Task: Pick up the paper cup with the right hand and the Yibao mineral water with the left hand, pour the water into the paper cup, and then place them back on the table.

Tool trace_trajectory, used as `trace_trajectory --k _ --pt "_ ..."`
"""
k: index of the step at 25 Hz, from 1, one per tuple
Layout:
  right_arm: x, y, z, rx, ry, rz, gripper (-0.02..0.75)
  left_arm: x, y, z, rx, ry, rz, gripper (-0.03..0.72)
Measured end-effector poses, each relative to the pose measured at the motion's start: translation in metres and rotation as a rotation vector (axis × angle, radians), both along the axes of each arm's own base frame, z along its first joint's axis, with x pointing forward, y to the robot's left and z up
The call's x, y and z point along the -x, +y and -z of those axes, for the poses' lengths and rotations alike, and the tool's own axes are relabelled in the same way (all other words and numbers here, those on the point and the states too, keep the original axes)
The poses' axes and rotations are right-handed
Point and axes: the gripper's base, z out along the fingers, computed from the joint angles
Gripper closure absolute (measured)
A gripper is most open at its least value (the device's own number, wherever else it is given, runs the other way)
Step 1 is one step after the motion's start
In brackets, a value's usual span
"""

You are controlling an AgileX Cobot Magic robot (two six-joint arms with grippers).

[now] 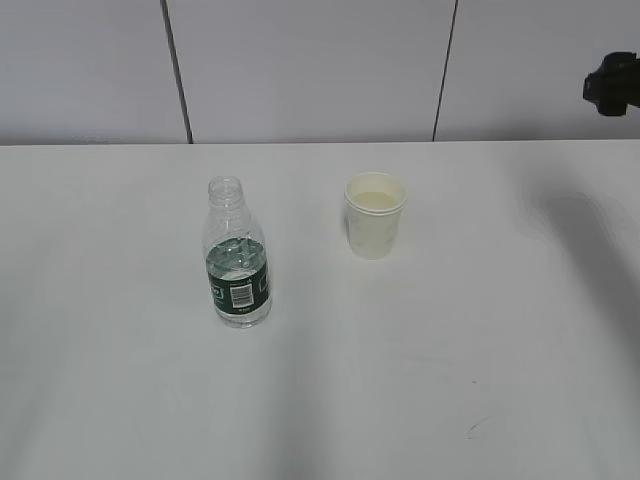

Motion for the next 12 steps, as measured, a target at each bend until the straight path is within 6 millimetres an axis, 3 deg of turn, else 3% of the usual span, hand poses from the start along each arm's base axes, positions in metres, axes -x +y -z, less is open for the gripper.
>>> trace_trajectory --k 4,8,12 --pt "0.025 0.013 0.001 0.075 0.194 0.039 0.145 0.000 0.000 0.000 0.000 0.000 0.000 0.345" --pt "0.046 0.030 0.001 0.095 0.396 -0.053 0.145 0.000 0.000 0.000 0.000 0.000 0.000 0.345" --pt "0.070 0.046 -0.013 0.088 0.500 -0.175 0.145 0.000 0.000 0.000 0.000 0.000 0.000 0.345"
